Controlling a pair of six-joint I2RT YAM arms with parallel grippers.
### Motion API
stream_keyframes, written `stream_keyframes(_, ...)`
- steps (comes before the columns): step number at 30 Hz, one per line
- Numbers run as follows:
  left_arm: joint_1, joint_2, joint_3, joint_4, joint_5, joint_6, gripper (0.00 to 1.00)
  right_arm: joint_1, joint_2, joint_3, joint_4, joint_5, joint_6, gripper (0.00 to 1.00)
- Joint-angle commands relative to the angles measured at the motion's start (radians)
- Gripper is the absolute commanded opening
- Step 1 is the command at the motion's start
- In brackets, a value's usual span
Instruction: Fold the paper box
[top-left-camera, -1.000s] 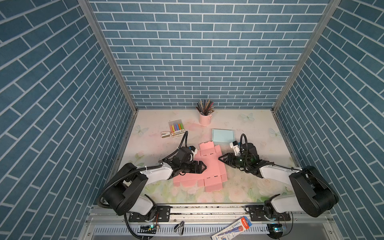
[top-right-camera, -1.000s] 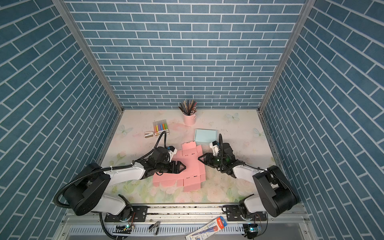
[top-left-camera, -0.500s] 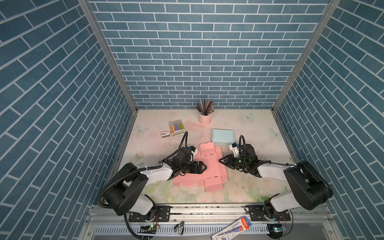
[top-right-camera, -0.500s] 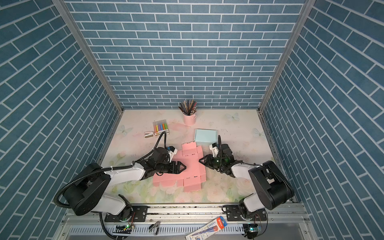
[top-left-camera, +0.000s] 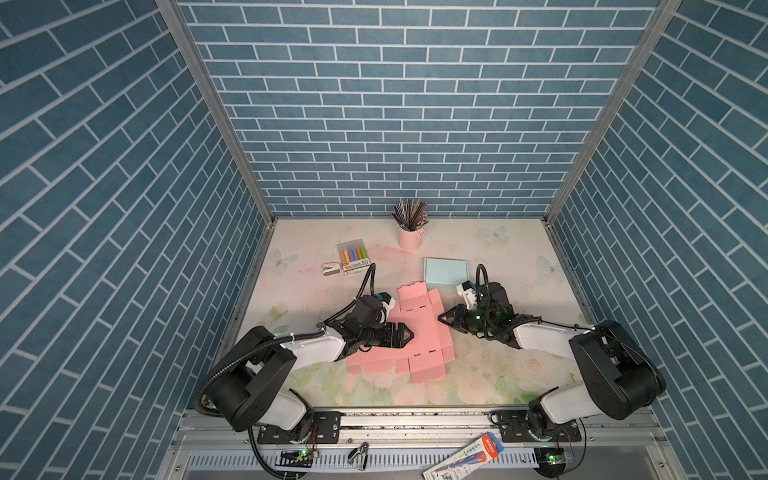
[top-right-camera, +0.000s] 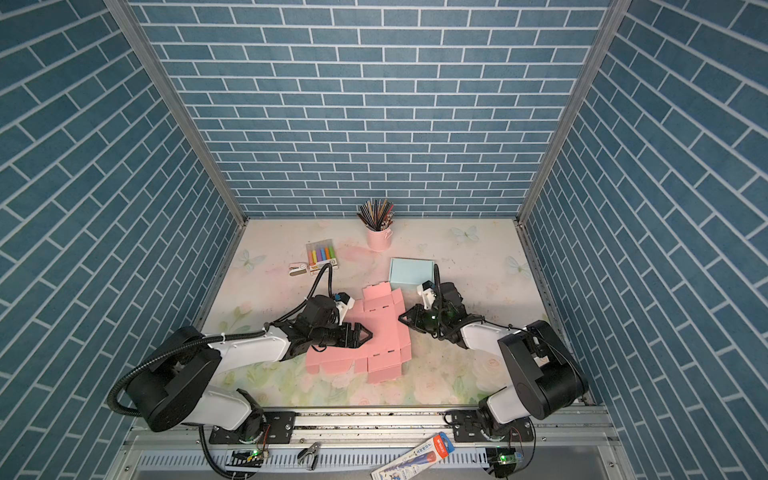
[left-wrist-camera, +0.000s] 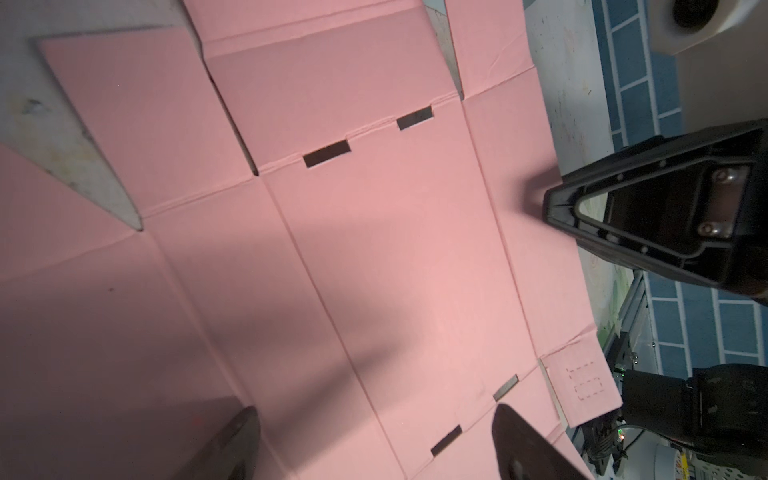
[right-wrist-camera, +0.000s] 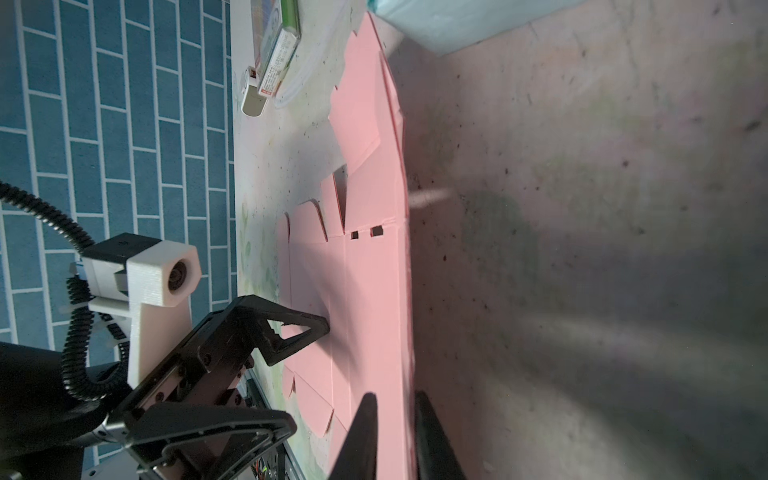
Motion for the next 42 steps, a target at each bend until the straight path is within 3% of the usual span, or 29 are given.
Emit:
stream_keyframes(1,-0.014,0.002,-0.030,-0.054,0.001,-0.016,0.88,0.005,0.024,0.041,-0.030,0.011,-0.043,0.17)
stream_keyframes(10,-0.021,-0.013,-0.044,-0.044,0.000,-0.023,0.88,0.007,0.042,0.070,-0.044,0.012,-0.057,0.10)
stream_keyframes(14,-0.025,-0.039,-0.044,-0.052,-0.012,-0.018,0.88,0.008,0.037,0.085,-0.082,0.014,-0.085,0.00)
stream_keyframes(22,-0.024,-0.161,0.032,-0.222,-0.087,0.048,0.83,0.008,-0.032,0.162,-0.344,0.078,-0.269,0.00)
stream_keyframes(28,-0.025,-0.147,0.126,-0.253,-0.050,0.071,0.43,0.003,-0.035,0.203,-0.451,0.056,-0.379,0.00)
stream_keyframes(35,-0.010,-0.027,0.293,-0.213,-0.040,0.080,0.03,0.004,-0.071,0.240,-0.548,0.110,-0.451,0.00)
stream_keyframes(42,0.010,0.156,0.472,-0.175,-0.037,0.098,0.00,0.005,-0.106,0.242,-0.561,0.104,-0.467,0.00)
